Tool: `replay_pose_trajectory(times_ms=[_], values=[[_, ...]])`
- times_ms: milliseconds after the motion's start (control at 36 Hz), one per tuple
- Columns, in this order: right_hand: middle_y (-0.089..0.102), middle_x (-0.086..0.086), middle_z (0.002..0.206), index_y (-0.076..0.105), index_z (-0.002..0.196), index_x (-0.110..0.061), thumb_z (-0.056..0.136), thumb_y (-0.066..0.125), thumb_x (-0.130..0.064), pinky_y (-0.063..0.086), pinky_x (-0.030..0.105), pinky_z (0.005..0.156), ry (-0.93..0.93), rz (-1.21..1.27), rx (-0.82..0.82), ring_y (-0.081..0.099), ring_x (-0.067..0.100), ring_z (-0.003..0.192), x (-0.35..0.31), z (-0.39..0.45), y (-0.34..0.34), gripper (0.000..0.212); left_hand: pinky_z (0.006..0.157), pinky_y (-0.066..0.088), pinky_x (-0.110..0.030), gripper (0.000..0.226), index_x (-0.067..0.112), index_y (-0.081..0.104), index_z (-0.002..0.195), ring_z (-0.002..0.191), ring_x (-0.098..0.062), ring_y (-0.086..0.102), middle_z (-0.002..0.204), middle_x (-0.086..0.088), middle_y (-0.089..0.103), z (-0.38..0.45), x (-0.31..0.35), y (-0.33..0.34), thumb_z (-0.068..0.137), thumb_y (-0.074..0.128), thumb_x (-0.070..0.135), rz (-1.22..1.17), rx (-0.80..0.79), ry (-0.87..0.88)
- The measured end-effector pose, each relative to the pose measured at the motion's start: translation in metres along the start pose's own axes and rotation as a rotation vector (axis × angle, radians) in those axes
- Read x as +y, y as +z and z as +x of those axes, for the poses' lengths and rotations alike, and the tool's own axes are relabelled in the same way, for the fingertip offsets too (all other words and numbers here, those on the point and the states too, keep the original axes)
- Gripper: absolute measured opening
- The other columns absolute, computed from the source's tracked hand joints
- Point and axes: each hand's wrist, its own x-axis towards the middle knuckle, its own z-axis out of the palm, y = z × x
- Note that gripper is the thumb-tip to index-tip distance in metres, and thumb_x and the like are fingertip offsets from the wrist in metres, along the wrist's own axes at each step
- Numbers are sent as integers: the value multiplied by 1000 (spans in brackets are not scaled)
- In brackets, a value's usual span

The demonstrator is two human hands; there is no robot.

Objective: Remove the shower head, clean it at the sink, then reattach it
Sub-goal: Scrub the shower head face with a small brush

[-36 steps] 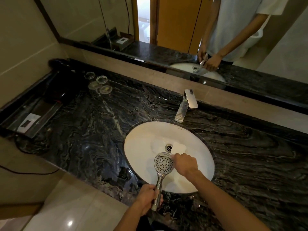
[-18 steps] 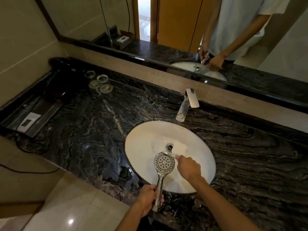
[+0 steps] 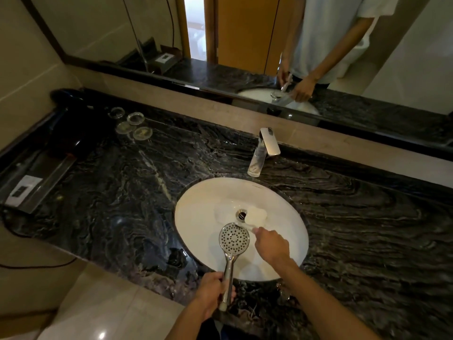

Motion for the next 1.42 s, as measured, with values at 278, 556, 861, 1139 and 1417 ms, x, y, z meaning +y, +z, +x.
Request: replay_pose_trajectory(times_ms=[278, 556, 861, 1139, 1417], values=[[71, 8, 107, 55, 125, -25, 101, 35, -34, 49, 40, 77, -129, -107, -48, 68, 32, 96, 7, -34, 37, 32, 51, 48, -33, 20, -10, 57, 88, 57, -28, 58, 73, -23, 60, 1, 1, 1, 96, 39, -15, -20, 11, 5], [70, 10, 113, 58, 126, -23, 105, 30, -36, 48, 38, 81, 29, 56, 32, 66, 31, 102, 3, 0, 7, 38, 51, 50, -33, 19, -8, 57, 90, 56, -28, 59, 76, -24, 59, -1, 2, 1, 95, 40, -15, -32, 7, -13], [72, 7, 105, 54, 130, -31, 102, 34, -34, 52, 39, 75, -138, -55, -46, 69, 29, 94, 15, -36, 50, 35, 55, 50, -36, 21, -10, 61, 90, 58, -30, 60, 72, -24, 62, 4, 2, -1, 93, 41, -15, -55, 15, -23], [72, 6, 106, 59, 123, -27, 105, 31, -38, 50, 37, 78, -41, 114, 17, 68, 27, 97, 10, -5, 28, 35, 55, 50, -36, 22, -12, 60, 89, 58, -30, 59, 73, -26, 60, 7, 0, 2, 94, 39, -16, -66, 45, -25], [71, 8, 103, 57, 108, -18, 106, 29, -44, 45, 37, 73, -88, 188, -98, 66, 29, 95, 15, -41, 56, 39, 58, 51, -38, 19, -14, 61, 95, 59, -32, 61, 70, -26, 63, 5, -2, 3, 94, 42, -16, -117, 62, -10]])
